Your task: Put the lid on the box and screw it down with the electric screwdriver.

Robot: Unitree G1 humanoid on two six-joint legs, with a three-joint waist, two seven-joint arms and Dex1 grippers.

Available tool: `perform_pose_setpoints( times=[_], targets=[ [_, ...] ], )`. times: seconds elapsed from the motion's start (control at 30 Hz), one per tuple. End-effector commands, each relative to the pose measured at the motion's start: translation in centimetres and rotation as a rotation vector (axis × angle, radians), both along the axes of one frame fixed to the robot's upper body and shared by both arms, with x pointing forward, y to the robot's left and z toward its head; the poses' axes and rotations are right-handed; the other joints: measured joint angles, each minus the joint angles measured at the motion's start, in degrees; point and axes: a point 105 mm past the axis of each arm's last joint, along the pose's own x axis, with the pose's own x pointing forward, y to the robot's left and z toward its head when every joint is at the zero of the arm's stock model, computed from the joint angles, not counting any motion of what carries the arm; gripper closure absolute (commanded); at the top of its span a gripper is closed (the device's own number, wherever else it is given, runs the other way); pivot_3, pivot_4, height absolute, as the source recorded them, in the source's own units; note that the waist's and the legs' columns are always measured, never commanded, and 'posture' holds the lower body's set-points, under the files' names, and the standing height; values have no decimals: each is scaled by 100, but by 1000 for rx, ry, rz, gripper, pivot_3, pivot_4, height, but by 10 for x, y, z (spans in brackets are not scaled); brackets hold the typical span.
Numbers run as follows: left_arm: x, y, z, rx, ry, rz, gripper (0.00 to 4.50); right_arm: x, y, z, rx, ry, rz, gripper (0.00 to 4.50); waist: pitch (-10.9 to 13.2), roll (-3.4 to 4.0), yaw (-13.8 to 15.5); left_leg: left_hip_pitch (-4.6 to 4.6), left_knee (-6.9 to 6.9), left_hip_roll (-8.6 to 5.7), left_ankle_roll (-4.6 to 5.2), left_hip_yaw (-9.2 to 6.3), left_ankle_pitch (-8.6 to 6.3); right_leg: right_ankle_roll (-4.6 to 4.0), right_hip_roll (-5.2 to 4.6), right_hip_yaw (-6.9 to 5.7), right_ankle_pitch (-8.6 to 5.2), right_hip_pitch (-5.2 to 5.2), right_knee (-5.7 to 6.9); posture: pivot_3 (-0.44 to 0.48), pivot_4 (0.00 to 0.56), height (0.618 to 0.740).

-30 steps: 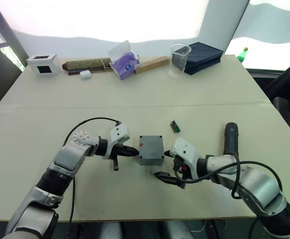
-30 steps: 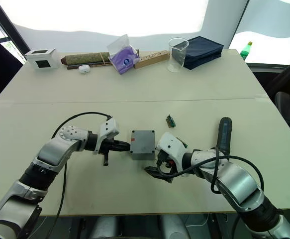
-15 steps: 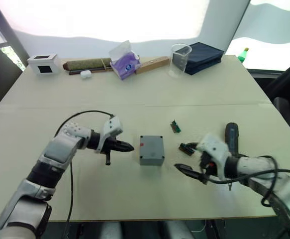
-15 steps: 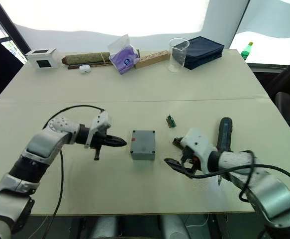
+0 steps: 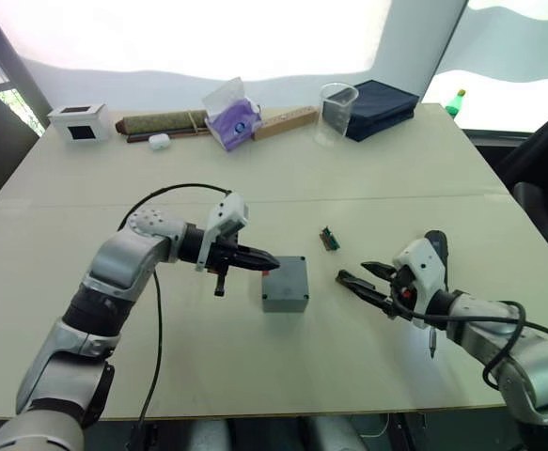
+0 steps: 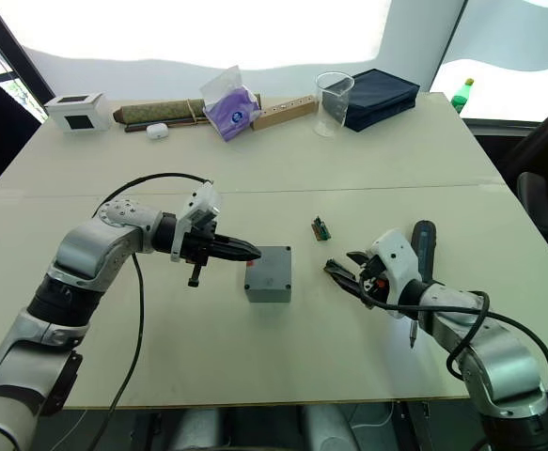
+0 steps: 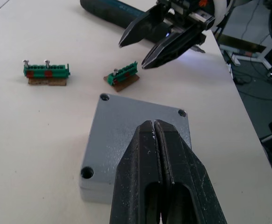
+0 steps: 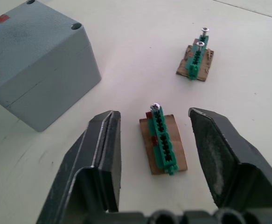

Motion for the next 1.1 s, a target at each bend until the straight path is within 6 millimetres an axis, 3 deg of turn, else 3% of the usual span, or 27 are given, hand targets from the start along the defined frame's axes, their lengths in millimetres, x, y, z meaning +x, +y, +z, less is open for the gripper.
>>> perform_pose_setpoints(
  times=[0.03, 0.43, 0.53, 0.67, 0.9, 1.1],
  targets=[
    [-3, 4, -7, 2, -25, -10, 4500, 6, 1, 5, 0, -46, 5, 1882, 0, 0, 2, 0, 0, 0, 0, 0, 0, 0, 0, 0, 0, 0, 0, 0, 150, 740],
    [-4, 7, -6, -1, -35, -2, 4500, 15, 7, 2, -7, -40, 32, 1882, 0, 0, 11, 0, 2, 0, -1, 0, 0, 0, 0, 0, 0, 2, 0, 0, 150, 740],
    [-3, 7, -4, -4, -41, 6, 4500, 15, 7, -3, -15, -29, 32, 2694, 0, 0, 10, 0, 1, 0, 0, 0, 0, 0, 0, 0, 0, 2, 0, 0, 150, 740],
    [-2, 7, -2, -11, -40, 12, 4500, 17, 7, -3, -16, -35, 29, 4348, 0, 0, 11, 0, 2, 0, -1, 0, 0, 0, 0, 0, 0, 2, 0, 0, 150, 740],
    [-1, 7, -2, -5, -34, 17, 4500, 17, 6, -4, -31, -44, 29, 4447, 0, 0, 11, 0, 2, 0, -1, 0, 0, 0, 0, 0, 0, 2, 0, 0, 150, 740],
    [-1, 6, -1, -14, -19, 24, 4500, 14, 6, 11, -25, -86, 35, 4447, 0, 0, 10, -1, 1, 0, -1, 0, 0, 0, 0, 0, 0, 2, 0, 0, 150, 740]
  ],
)
